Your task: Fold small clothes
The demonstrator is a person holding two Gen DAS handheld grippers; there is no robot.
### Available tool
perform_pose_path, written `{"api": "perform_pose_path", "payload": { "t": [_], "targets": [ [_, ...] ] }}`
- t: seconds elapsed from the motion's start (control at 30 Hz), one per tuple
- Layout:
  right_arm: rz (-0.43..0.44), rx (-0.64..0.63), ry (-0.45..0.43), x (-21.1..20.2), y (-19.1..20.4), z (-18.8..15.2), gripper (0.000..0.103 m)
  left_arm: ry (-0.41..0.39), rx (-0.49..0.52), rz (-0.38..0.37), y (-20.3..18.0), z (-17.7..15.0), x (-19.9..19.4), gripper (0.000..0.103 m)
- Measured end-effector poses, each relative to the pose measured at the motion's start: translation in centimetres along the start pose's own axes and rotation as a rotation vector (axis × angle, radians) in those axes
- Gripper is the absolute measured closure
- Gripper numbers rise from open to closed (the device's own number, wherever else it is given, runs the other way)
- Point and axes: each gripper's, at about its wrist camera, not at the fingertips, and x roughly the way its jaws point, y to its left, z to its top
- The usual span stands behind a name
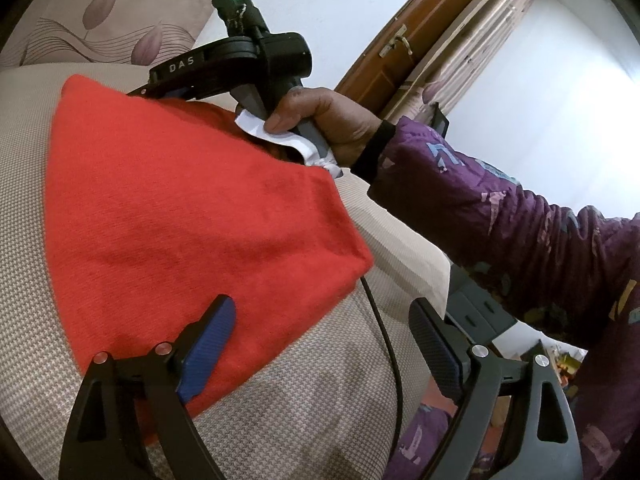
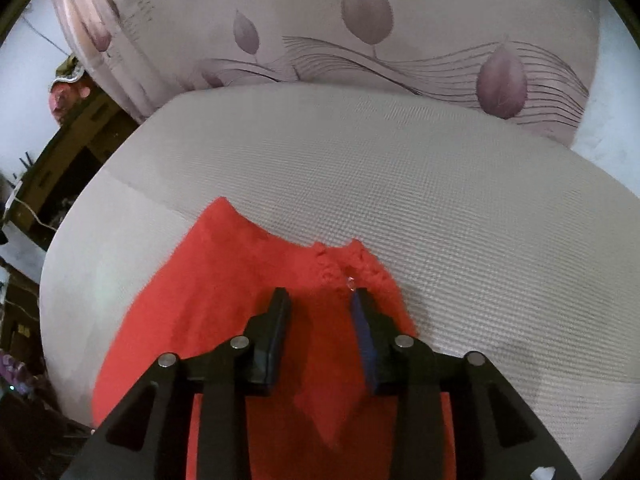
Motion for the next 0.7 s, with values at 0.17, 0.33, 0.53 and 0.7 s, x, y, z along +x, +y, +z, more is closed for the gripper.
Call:
{"api": "perform_pose_path", "payload": {
  "t": [0.17, 0.33, 0.53, 0.7],
  "targets": [
    [-0.076, -0.039, 0.007, 0.5, 0.6, 0.2, 0.095, -0.001, 0.001, -0.001, 0.0, 0.0, 0.0, 0.014],
    [-0.151, -0.104, -0.023, -0.3, 2.2, -0.6, 0.097, -0.001, 0.001, -0.001, 0.0, 0.0, 0.0, 0.014],
    [-0.215, -0.049, -0.094, -2.4, 1.0, -0.5, 0.097, -0.003, 0.000, -0.003, 0.1, -0.1, 0.1, 0.014],
    [-0.224, -0.034, -0.066, -0.9, 0.5, -0.3, 0.097, -0.006, -0.002, -0.005, 0.1, 0.0, 0.0, 0.014]
  ]
}}
